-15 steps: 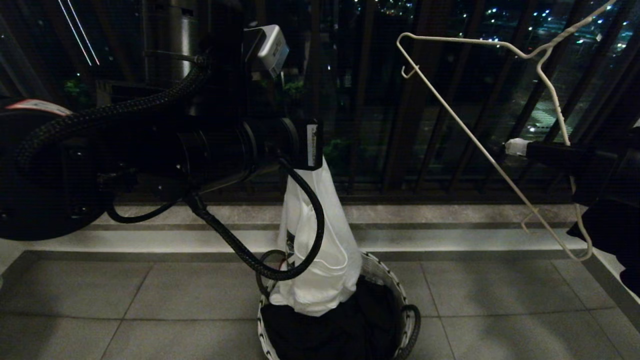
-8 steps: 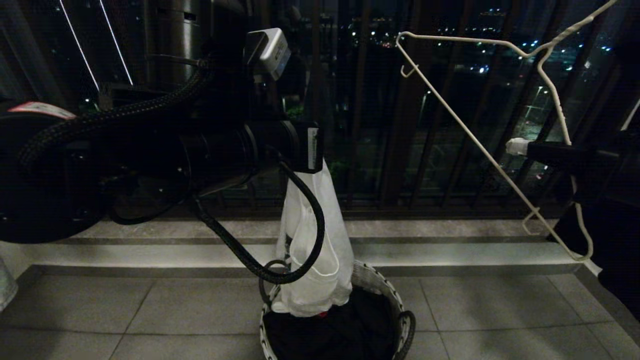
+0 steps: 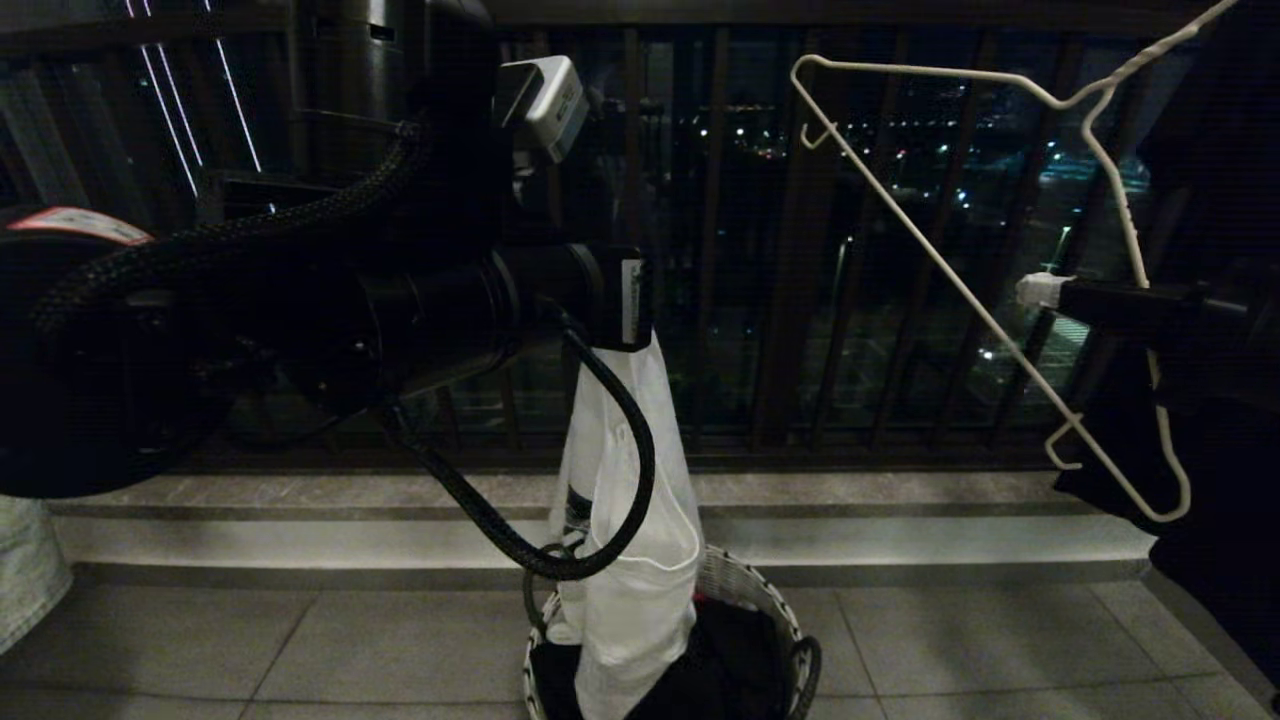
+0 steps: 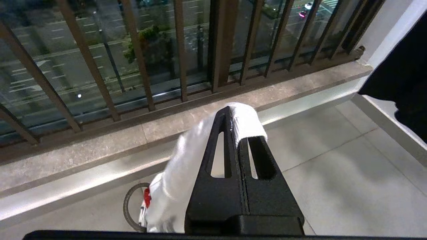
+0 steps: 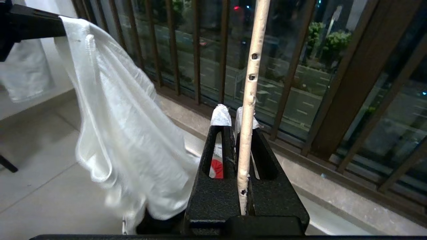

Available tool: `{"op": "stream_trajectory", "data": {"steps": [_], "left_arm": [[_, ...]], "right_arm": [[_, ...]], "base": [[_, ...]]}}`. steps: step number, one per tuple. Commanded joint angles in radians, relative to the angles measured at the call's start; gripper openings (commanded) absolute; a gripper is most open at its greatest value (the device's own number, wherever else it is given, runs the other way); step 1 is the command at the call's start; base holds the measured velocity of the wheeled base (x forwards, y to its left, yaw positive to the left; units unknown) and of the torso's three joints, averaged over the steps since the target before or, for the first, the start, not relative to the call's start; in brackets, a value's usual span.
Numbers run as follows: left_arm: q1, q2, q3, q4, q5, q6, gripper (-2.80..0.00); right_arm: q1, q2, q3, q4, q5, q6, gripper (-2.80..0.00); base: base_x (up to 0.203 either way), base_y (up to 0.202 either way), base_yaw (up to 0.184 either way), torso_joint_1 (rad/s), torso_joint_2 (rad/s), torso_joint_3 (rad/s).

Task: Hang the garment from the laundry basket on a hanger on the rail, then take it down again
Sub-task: Pick up clothes from the basket

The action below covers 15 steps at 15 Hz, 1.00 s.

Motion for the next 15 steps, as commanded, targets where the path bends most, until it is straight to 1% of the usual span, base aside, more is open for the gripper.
{"op": "stream_trajectory", "data": {"steps": [1,5,9,11,12,13,15], "left_arm": [[0.001,0.002,0.001,0.0,0.002,-0.003,-2.8],[0.006,-0.008,0.015,0.0,0.001,-0.006,-2.8],[0.053,-0.002,0.009,-0.002,-0.001,-0.011,-2.8],[0.073,0.014,-0.02,-0.002,0.005,-0.025,-2.8],[0.074,0.018,-0.034,-0.002,0.027,-0.041,-2.8],[0.075,0.035,-0.049,-0.002,0.055,-0.051,-2.8],[0.075,0.1,-0.113,-0.002,0.138,-0.069,-2.8]], "right_arm": [[0.0,0.004,0.0,-0.001,0.002,0.0,-2.8],[0.002,0.006,0.002,0.001,0.002,-0.004,-2.8],[0.014,-0.006,-0.003,0.029,-0.001,-0.009,-2.8],[0.031,-0.011,-0.061,0.191,-0.001,-0.02,-2.8],[0.051,-0.015,-0.095,0.272,-0.005,-0.022,-2.8],[0.075,-0.017,-0.131,0.347,-0.02,-0.023,-2.8],[0.122,-0.014,-0.191,0.49,-0.066,-0.024,-2.8]], "base": [[0.0,0.0,0.0,-0.007,-0.05,0.012],[0.0,0.0,0.0,0.004,0.01,0.059],[0.0,0.0,0.0,0.002,0.0,0.009],[0.0,0.0,0.0,0.0,0.0,0.0],[0.0,0.0,0.0,0.0,0.0,0.0],[0.0,0.0,0.0,0.0,0.0,0.0],[0.0,0.0,0.0,0.0,0.0,0.0]]}}
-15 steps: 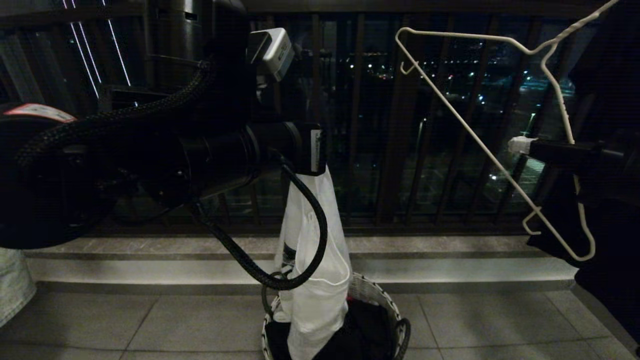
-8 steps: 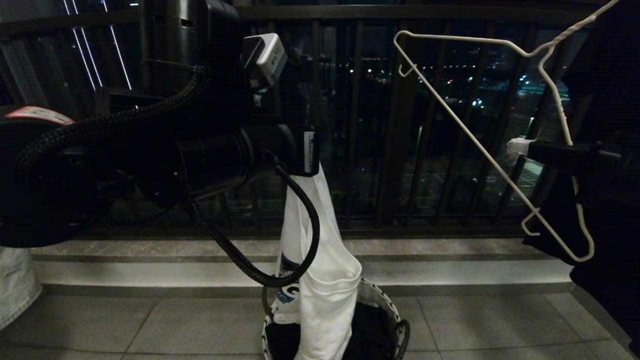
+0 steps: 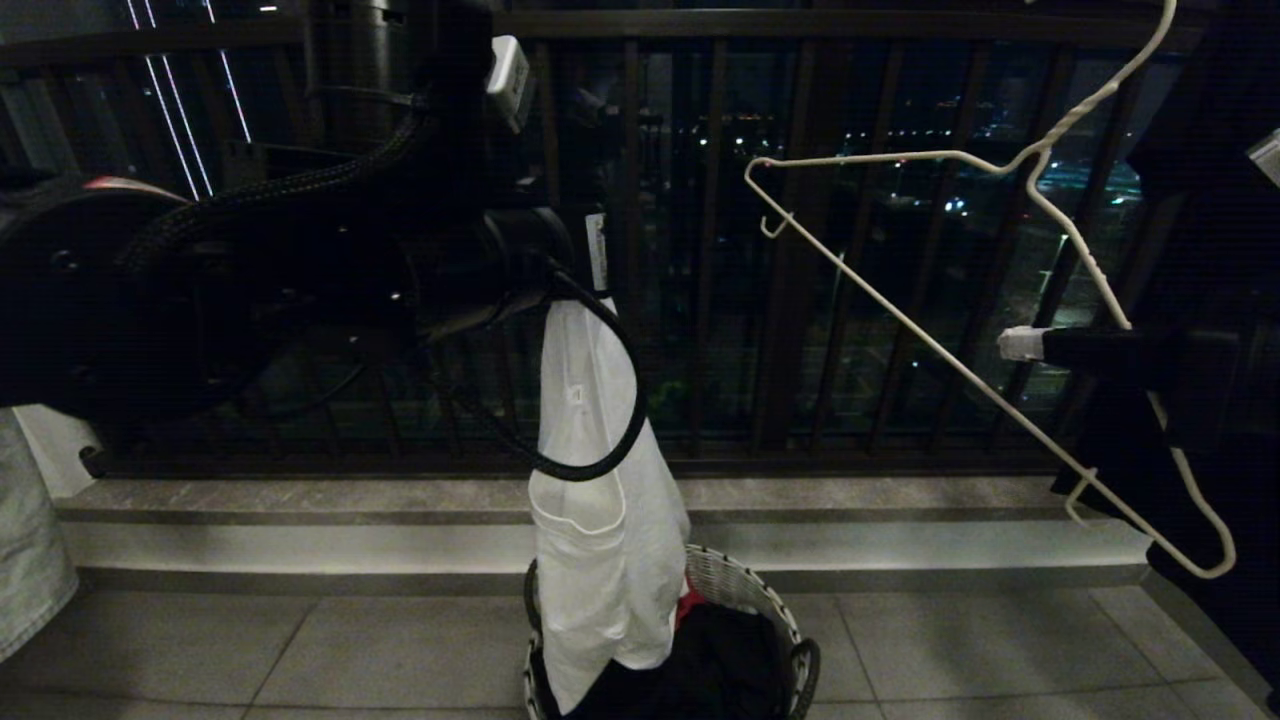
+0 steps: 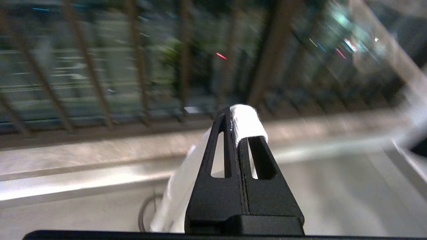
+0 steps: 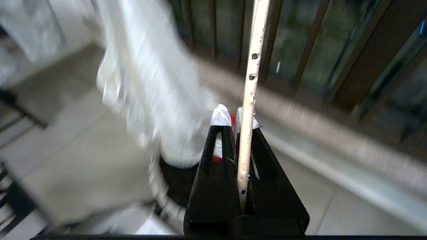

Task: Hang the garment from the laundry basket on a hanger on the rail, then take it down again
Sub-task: Pick up clothes from the basket, then hang the clothes on the clothes rack

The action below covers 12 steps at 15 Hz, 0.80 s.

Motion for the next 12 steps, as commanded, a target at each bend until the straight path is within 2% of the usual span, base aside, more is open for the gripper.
{"op": "stream_trajectory", "data": {"steps": [1,2,4,8,12], "left_arm": [[0.001,0.076,-0.067,-0.001,0.061,-0.005,-2.8],[0.006,0.106,-0.114,0.002,0.096,-0.005,-2.8],[0.013,0.137,-0.162,0.009,0.121,0.009,-2.8],[0.023,0.193,-0.191,0.003,0.139,0.034,-2.8],[0.048,0.277,-0.296,0.002,0.196,0.033,-2.8]], "right_arm": [[0.054,0.0,-0.063,0.16,-0.034,-0.003,-2.8],[0.064,-0.004,-0.071,0.194,-0.043,-0.021,-2.8],[0.069,-0.021,-0.071,0.233,-0.044,-0.05,-2.8],[0.177,-0.043,-0.078,0.304,-0.041,-0.065,-2.8],[0.279,-0.044,-0.071,0.34,-0.037,-0.058,-2.8]], "base": [[0.0,0.0,0.0,0.0,0.0,0.0],[0.0,0.0,0.0,0.0,0.0,0.0],[0.0,0.0,0.0,0.0,0.0,0.0],[0.0,0.0,0.0,0.0,0.0,0.0],[0.0,0.0,0.0,0.0,0.0,0.0]]}}
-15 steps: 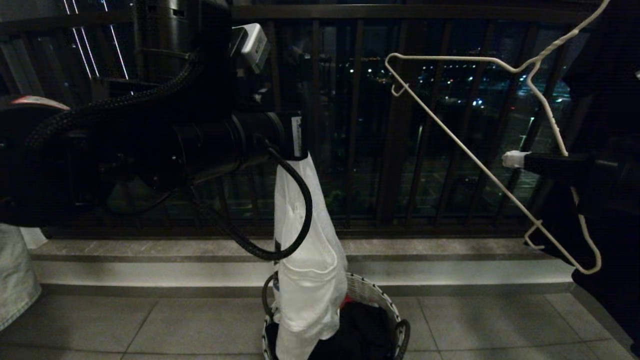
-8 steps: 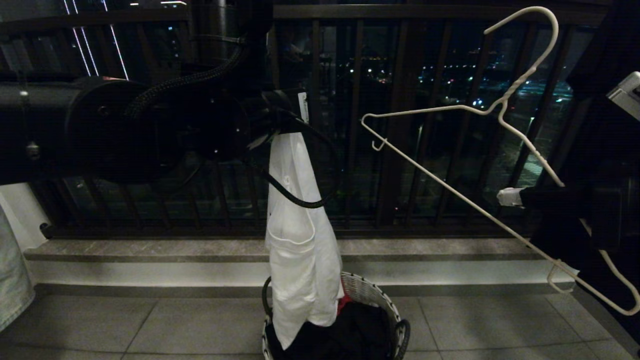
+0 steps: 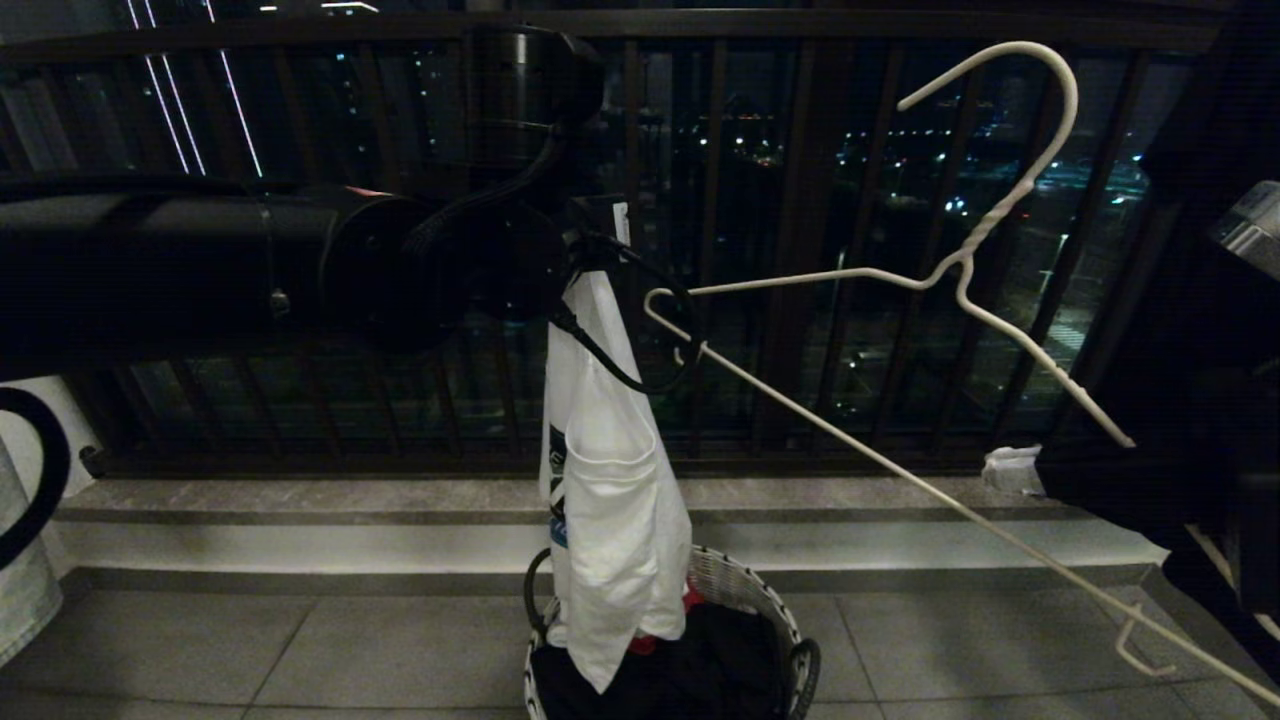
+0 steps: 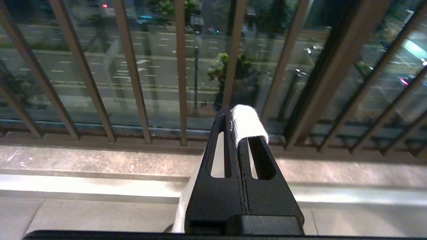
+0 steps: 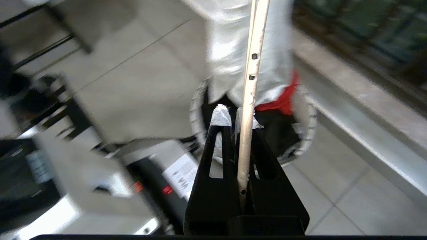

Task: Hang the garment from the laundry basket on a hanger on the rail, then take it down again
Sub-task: Hang the clothes on the clothes rack

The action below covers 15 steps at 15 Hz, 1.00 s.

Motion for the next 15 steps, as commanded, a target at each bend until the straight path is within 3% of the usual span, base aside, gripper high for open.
{"op": "stream_trajectory", "data": {"steps": [1,12,15], "left_arm": [[0.005,0.042,-0.03,-0.001,0.004,-0.001,-2.8],[0.001,0.037,-0.059,-0.001,0.003,-0.006,-2.8],[-0.004,0.028,-0.058,0.001,0.001,-0.016,-2.8]], "right_arm": [[0.051,0.002,0.01,0.007,0.003,0.001,-2.8],[0.096,0.051,0.008,-0.044,0.001,0.083,-2.8],[0.096,0.081,0.007,-0.099,0.001,0.144,-2.8]], "base": [[0.0,0.0,0.0,0.0,0.0,0.0],[0.0,0.0,0.0,0.0,0.0,0.0],[0.0,0.0,0.0,0.0,0.0,0.0]]}}
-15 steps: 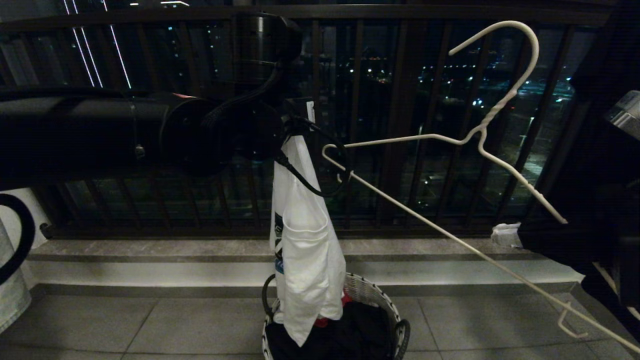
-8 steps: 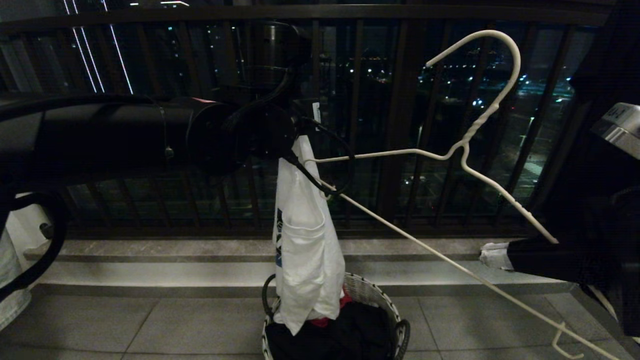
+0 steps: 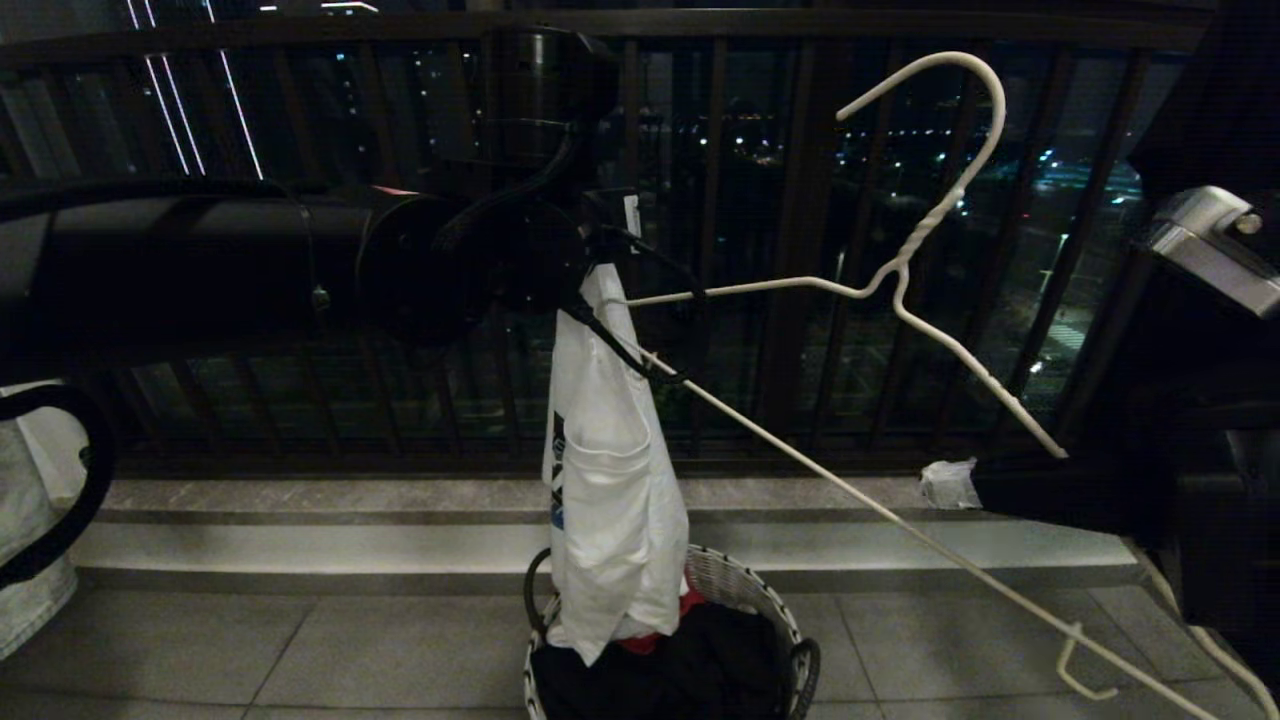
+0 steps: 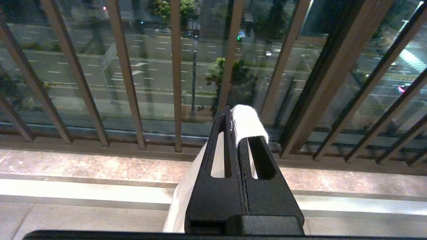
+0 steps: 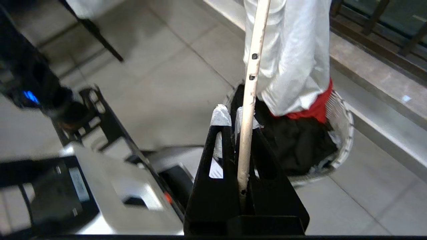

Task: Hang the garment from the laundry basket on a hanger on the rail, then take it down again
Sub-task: Hang the clothes on the clothes rack

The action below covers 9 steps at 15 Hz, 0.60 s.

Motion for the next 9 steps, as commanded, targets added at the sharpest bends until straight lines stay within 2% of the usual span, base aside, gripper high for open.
{"op": "stream_trajectory", "data": {"steps": [1,9], "left_arm": [[-0.002,-0.009,0.002,-0.001,0.004,-0.008,-2.8],[-0.016,-0.026,0.01,0.002,0.005,-0.015,-2.8]], "right_arm": [[0.0,0.039,0.001,-0.023,0.002,0.022,-2.8],[-0.003,0.076,-0.001,-0.065,-0.016,0.051,-2.8]], "base": [[0.0,0.0,0.0,0.0,0.0,0.0],[0.0,0.0,0.0,0.0,0.0,0.0]]}}
